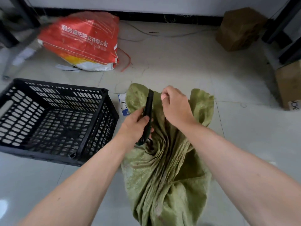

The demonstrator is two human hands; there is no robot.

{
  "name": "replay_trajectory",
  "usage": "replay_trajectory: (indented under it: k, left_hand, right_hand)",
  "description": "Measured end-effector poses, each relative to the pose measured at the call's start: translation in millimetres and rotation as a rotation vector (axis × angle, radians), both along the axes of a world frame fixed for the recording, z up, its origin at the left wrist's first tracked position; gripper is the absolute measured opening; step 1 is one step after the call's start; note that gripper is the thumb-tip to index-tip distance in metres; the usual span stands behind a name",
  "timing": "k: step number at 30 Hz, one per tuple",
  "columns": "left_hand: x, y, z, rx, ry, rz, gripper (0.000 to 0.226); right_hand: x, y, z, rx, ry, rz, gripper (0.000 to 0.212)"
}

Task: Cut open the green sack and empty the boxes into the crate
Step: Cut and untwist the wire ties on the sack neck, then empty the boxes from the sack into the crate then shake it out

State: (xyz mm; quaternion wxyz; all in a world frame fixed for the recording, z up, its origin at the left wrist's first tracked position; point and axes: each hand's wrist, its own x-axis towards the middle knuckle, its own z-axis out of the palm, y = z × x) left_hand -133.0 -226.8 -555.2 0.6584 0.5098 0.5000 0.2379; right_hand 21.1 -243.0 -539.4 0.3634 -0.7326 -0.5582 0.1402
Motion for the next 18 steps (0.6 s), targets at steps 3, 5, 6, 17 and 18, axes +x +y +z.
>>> replay_trajectory:
  k: [3,5,6,17,18]
  left_hand:
    - [4.4,-1.3,-0.4,-0.032,-0.001,-0.015,0.034]
    - [3.8,-4.3,-3.5,-0.016,0.019,-0.048,0.039]
    - [1.9,-6.0,-5.4,-0.007,0.027,-0.055,0.042]
    - [-67.2,-11.0,-46.4,0.069,0.302,0.038,0.061]
    - [-73.8,-10.6,-50.8,0.101,0.372,0.053,0.056]
  right_hand:
    - [2.0,-2.8,-4.4,-0.052,0.031,0.034,0.016]
    - [1.0,-6.2,-9.4,-0.105,0.065,0.057,0.016]
    - [0.2,-7.9,-12.4,-0.129,0.086,0.061,0.016]
    - [-55.5,-7.5,-18.7,-0.169,-0.066,0.156,0.014]
    - [-66.2,-5.0,-15.6,-0.218,0.015,0.17,0.016]
